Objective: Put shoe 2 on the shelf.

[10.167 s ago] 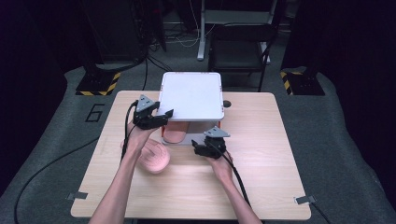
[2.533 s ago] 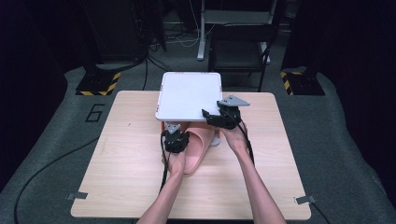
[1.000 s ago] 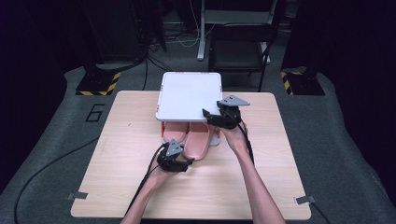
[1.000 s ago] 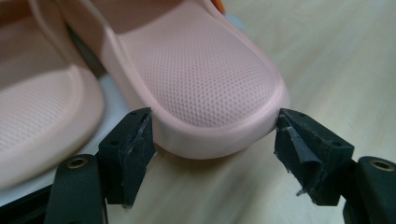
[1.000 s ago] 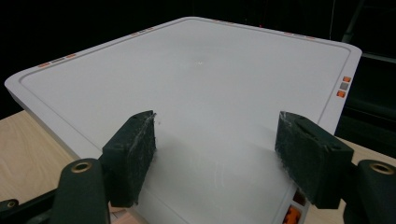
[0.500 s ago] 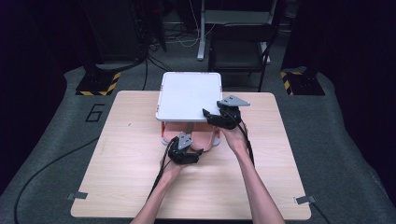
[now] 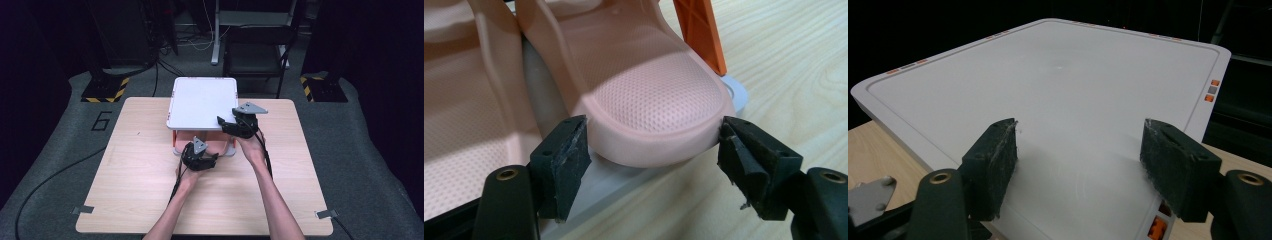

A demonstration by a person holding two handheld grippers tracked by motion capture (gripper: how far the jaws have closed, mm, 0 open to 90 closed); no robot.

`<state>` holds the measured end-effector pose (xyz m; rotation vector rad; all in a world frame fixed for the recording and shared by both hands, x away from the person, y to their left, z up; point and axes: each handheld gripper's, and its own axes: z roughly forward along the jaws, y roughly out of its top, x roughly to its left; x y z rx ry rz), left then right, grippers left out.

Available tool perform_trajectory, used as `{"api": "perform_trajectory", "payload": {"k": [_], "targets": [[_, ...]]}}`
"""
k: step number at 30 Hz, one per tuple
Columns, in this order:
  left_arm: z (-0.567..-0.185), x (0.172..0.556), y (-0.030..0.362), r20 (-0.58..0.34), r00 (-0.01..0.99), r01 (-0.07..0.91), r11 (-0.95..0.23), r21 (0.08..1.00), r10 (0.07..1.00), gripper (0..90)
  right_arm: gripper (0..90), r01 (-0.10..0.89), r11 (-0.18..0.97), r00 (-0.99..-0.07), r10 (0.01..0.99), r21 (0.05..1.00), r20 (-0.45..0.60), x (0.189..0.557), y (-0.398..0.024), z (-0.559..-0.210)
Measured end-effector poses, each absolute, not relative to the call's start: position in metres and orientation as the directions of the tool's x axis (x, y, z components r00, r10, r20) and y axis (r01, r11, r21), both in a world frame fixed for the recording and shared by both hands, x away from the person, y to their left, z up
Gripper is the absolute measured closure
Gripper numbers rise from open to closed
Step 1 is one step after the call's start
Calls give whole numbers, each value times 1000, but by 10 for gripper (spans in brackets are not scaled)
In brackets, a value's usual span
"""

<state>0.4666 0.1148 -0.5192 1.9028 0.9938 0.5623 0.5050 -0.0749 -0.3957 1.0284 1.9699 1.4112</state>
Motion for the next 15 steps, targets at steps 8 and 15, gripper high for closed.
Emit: {"api": "perform_trajectory", "payload": {"k": [8,15], "targets": [[-519,473,109,-38,580,420,-258,870,814,282,308,284,175,-585,810,943,26,505,-75,-396],[-510,466,118,-74,602,411,-230,882,795,276,316,286,169,-585,810,943,32,505,-76,-396]]}}
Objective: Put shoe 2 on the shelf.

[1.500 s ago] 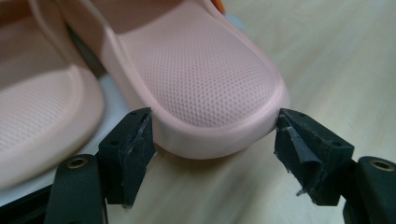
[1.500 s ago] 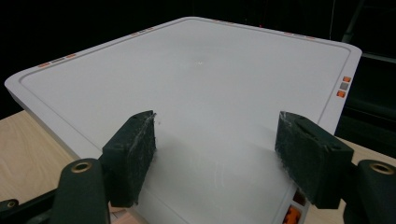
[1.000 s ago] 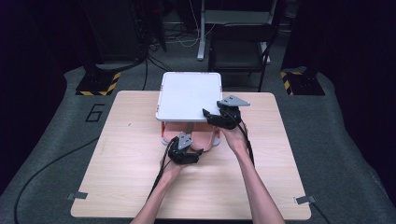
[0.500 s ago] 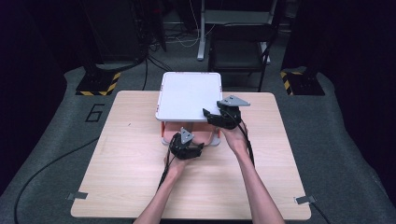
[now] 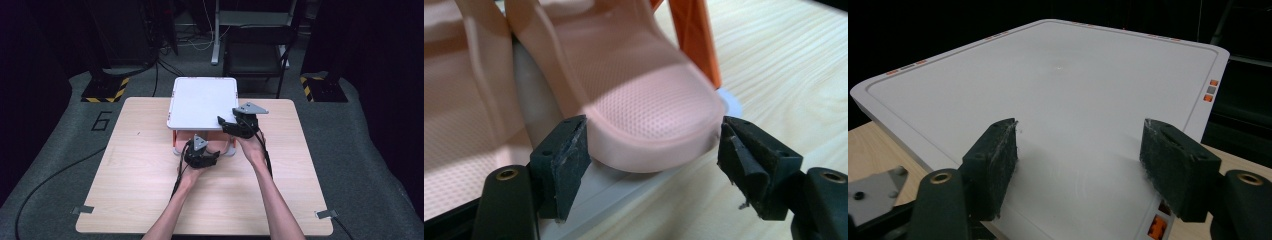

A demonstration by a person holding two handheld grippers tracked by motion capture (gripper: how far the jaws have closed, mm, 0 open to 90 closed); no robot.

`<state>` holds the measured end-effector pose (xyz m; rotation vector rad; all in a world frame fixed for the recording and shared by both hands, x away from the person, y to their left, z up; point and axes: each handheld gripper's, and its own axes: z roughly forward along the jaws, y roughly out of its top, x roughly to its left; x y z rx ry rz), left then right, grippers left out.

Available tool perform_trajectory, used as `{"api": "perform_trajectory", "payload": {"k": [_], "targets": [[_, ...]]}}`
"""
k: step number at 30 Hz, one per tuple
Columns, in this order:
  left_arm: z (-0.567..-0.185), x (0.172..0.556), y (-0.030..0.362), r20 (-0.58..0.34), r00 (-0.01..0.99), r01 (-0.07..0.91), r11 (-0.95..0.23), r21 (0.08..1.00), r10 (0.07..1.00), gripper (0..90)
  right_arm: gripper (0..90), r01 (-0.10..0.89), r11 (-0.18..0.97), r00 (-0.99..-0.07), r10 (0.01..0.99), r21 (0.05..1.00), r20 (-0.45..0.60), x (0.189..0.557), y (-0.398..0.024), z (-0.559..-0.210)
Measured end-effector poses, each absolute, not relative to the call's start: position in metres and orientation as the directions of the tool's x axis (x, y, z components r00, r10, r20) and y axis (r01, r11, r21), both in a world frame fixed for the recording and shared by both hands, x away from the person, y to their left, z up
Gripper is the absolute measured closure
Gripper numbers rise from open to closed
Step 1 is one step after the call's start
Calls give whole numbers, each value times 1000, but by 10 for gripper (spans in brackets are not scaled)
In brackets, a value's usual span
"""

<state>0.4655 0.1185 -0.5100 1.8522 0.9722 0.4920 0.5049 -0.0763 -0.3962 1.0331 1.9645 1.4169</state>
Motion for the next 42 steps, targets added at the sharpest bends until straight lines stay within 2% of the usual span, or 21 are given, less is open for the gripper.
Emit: {"api": "perform_trajectory", "payload": {"k": [2,5,8,11,16,23,30,34,39,42], "targets": [[-504,458,124,-78,613,399,-224,889,786,257,317,286,170,-587,809,943,32,505,-77,-396],[-489,443,141,-3,655,317,-272,908,756,214,318,281,170,-587,809,944,29,505,-76,-396],[-475,425,163,0,665,272,-243,931,747,155,318,277,165,-587,809,947,31,505,-76,-397],[-465,408,189,7,673,229,-217,949,739,145,318,279,170,-587,809,945,28,505,-76,-397],[-462,380,234,-26,634,202,-133,970,773,136,311,279,170,-585,810,945,27,504,-76,-397],[-478,363,280,-73,570,232,-75,970,819,140,272,242,171,-572,820,955,-2,499,-80,-398],[-484,362,300,-82,533,242,-59,969,842,144,154,177,139,-552,834,974,-19,455,-101,-402],[-486,361,304,-95,516,244,-39,969,852,146,146,158,171,-558,828,973,-55,427,-120,-410],[-489,361,310,-100,506,259,-41,965,857,149,146,164,117,-554,833,979,-7,394,-155,-428],[-492,360,315,-98,483,261,-36,965,870,150,147,138,149,-519,853,979,-56,379,-173,-444]]}}
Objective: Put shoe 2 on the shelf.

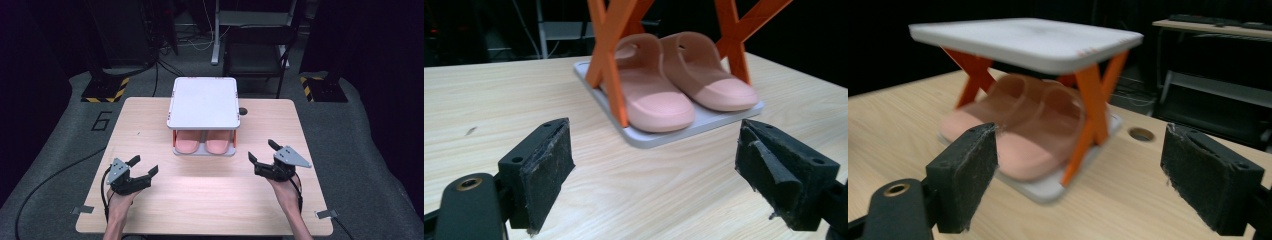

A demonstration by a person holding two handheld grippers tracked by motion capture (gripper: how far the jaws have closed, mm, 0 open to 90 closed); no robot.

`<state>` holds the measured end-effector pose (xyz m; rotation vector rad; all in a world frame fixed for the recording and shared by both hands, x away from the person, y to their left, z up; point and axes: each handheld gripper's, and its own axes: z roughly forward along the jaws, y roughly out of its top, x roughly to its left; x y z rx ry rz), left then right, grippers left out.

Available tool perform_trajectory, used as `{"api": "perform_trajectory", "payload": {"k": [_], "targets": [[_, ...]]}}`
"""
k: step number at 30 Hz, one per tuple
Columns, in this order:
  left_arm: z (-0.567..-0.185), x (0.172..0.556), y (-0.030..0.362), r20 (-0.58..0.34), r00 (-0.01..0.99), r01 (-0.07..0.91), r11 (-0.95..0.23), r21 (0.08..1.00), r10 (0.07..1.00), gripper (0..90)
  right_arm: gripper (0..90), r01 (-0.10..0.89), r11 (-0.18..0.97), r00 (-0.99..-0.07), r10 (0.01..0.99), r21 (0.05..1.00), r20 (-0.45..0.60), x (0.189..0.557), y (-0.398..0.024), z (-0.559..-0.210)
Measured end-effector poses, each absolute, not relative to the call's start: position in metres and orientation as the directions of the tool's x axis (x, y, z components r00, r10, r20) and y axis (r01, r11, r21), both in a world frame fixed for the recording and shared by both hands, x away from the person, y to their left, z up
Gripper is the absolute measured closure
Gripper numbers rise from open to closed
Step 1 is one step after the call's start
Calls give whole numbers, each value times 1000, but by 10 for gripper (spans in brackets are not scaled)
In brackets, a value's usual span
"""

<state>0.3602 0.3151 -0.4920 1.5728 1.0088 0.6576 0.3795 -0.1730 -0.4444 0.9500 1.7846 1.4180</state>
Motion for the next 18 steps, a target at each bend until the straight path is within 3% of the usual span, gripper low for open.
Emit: {"api": "perform_trajectory", "payload": {"k": [11,18], "targets": [[-497,356,333,-103,424,277,-21,961,900,153,159,102,95,-474,880,990,-36,348,-198,-481],[-500,356,336,-107,403,291,-16,957,909,155,171,158,56,-457,889,986,23,350,-204,-493]]}}
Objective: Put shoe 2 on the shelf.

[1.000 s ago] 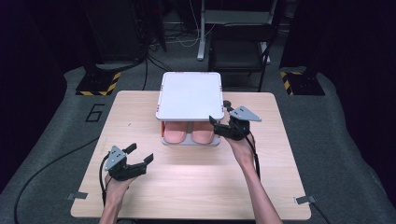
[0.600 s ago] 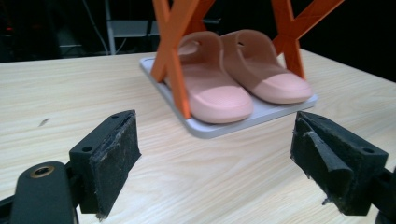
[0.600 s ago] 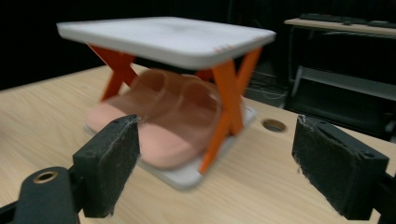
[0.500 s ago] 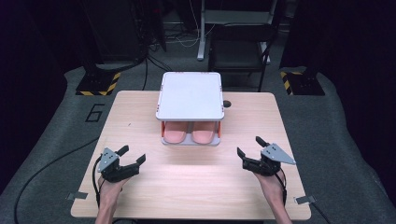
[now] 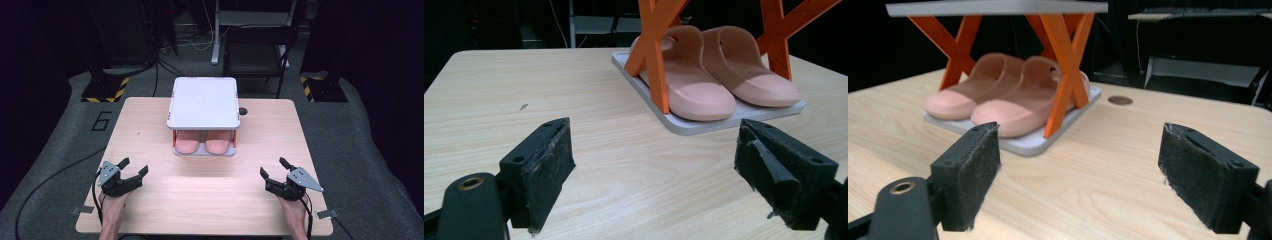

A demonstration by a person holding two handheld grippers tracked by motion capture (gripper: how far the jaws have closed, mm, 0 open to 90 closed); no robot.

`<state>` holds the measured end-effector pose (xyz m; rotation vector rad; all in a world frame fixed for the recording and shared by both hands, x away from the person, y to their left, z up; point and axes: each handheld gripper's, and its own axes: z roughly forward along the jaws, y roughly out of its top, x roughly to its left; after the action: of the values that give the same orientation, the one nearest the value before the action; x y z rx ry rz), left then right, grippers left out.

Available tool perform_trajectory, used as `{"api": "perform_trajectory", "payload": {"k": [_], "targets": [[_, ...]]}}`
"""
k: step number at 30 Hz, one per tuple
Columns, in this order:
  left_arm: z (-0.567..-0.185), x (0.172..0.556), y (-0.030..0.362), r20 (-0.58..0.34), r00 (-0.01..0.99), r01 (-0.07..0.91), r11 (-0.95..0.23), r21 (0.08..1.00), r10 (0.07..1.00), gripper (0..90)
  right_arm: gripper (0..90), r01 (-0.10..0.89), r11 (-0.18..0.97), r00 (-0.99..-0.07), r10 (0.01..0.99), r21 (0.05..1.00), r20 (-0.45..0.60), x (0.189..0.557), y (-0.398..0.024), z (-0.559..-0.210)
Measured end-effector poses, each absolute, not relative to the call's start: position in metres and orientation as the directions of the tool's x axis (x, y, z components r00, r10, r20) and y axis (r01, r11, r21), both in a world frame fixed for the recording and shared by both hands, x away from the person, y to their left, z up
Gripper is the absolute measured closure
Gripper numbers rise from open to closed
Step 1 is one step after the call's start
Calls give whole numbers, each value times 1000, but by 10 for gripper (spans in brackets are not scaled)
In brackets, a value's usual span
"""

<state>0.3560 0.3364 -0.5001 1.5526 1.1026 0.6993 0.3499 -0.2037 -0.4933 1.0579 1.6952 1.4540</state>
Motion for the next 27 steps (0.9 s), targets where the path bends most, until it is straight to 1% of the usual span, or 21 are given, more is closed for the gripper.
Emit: {"api": "perform_trajectory", "payload": {"k": [5,8,21,27], "targets": [[-503,356,332,-95,408,294,-32,955,908,156,172,179,34,-440,897,983,49,353,-208,-496],[-502,356,332,-89,411,298,-42,954,907,157,172,186,41,-430,902,982,44,355,-211,-498],[-504,357,333,-100,397,311,-32,950,912,163,173,213,26,-420,905,977,67,358,-215,-500],[-503,357,335,-104,386,310,-23,950,917,165,176,201,60,-435,900,978,35,357,-212,-500]]}}
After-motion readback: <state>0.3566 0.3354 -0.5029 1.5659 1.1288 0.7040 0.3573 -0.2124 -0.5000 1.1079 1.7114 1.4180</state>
